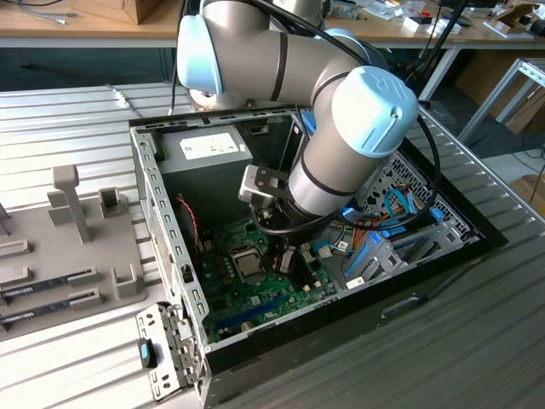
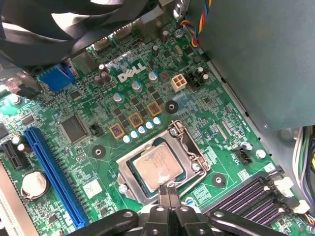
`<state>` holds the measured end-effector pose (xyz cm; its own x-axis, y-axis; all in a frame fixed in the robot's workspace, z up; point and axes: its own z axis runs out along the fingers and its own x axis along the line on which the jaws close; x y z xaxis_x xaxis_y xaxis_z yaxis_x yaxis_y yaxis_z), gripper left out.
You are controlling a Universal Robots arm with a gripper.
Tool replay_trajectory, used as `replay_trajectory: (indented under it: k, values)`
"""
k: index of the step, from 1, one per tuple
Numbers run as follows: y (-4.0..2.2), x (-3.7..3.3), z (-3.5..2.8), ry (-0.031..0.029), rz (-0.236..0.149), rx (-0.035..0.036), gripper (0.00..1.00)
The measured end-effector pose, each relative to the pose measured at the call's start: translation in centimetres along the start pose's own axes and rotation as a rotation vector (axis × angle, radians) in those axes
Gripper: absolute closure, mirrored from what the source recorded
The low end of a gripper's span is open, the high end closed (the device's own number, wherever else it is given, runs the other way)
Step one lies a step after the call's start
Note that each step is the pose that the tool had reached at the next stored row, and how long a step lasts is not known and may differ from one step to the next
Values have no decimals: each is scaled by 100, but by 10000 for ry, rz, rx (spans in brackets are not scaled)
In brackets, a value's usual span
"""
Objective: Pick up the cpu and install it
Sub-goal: 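Install the first cpu locking lever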
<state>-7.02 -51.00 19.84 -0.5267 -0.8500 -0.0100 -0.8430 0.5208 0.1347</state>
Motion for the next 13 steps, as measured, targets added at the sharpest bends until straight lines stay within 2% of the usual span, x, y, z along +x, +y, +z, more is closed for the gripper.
replay_trajectory:
  k: [3, 8, 13]
  values:
    - [-15, 9, -2, 18, 2, 10, 89]
    - [-84, 21, -12, 21, 2, 5, 89]
    - [-111, 46, -8, 21, 2, 4, 89]
